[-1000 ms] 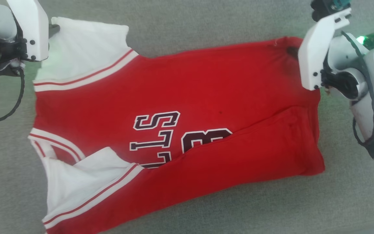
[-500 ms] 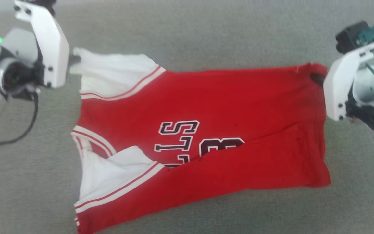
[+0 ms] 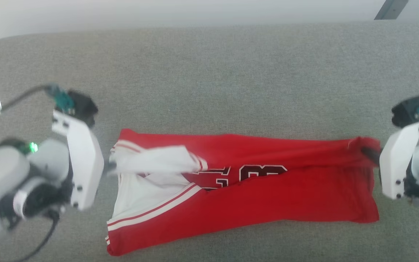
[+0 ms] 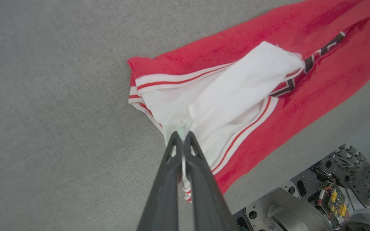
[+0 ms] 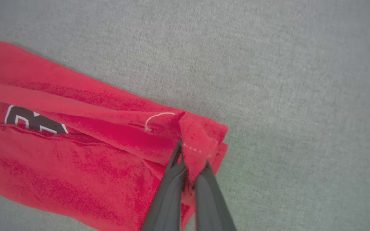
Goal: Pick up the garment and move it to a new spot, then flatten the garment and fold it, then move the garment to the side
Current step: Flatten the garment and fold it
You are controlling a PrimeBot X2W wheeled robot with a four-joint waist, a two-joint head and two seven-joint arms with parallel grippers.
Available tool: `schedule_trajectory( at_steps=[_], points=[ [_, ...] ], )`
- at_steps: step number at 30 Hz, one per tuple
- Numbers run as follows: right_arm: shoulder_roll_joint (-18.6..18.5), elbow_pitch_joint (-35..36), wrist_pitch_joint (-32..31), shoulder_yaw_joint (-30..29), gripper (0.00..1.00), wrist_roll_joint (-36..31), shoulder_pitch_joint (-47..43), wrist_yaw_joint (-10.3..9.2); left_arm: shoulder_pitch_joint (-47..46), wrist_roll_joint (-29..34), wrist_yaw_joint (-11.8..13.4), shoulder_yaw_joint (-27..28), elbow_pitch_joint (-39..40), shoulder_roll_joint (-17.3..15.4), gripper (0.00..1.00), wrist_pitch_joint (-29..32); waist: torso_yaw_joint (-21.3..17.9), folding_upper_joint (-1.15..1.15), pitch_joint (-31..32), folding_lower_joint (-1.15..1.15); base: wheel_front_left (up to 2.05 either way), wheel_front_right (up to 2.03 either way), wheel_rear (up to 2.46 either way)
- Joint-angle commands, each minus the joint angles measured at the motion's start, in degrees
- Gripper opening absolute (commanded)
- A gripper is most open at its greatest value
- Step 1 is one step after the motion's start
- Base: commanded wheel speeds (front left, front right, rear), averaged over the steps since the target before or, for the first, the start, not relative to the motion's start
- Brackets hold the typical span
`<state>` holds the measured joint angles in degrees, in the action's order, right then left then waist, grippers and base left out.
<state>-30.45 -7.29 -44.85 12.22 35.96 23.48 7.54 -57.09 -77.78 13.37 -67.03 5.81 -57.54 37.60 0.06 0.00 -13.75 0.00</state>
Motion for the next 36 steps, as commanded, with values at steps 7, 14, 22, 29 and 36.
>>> schedule_trajectory(
  at_steps=[7, 14, 22, 29, 36],
  points=[
    [4.39, 0.55, -2.05, -2.68, 0.00, -1.89, -5.93, -0.11, 8.33, -1.58, 2.30, -2.06, 0.34, 0.37, 0.00, -5.02, -0.46, 0.00, 0.81, 0.00, 0.00, 0.00, 0.00],
    [6.70, -2.98, -1.07, -2.07, 1.00, -2.96, -5.38, -0.11, 12.22, -2.28, -0.62, -1.78, -6.71, 4.25, 1.00, -11.19, -0.93, 0.00, 2.51, 0.00, 0.00, 0.00, 0.00],
    [6.73, -3.49, 0.35, -2.57, 1.00, -2.66, -6.57, -0.10, 15.24, -1.40, -2.08, -0.39, -7.67, 4.28, 1.00, -18.67, -0.23, 0.00, 6.34, 0.00, 0.00, 0.00, 0.00],
    [6.55, -4.14, 2.81, -5.91, 1.00, -3.53, -8.32, -0.10, 19.44, 2.34, -0.31, 1.25, -6.15, 2.79, 1.00, -30.82, 0.94, 0.00, 9.50, 0.00, 0.00, 0.00, 0.00],
    [6.20, -6.31, 3.09, -10.23, 1.00, -3.34, -9.63, -0.10, 25.76, 4.02, 1.32, 4.92, -6.96, 2.77, 1.00, -47.81, 2.65, 0.00, 11.18, 0.00, 0.00, 0.00, 0.00]
  ],
)
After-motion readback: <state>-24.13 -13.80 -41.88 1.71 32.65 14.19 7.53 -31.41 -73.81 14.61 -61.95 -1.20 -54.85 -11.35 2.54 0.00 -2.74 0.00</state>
